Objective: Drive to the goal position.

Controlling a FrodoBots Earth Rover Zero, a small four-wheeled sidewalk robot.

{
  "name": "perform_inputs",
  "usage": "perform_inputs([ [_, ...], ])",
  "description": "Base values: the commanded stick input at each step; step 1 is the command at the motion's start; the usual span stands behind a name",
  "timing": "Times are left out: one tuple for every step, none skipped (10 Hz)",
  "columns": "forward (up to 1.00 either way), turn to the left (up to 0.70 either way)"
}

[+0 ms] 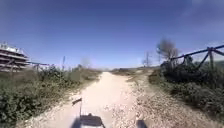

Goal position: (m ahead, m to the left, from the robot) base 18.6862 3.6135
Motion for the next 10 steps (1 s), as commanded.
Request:
perform_inputs([
  [0.5,0.0],
  [0.5,0.0],
  [0.5,0.0],
  [0.5,0.0],
  [0.5,0.0],
  [0.5,0.0],
  [0.5,0.0],
  [0.5,0.0],
  [0.5,0.0],
  [0.5,0.0],
])
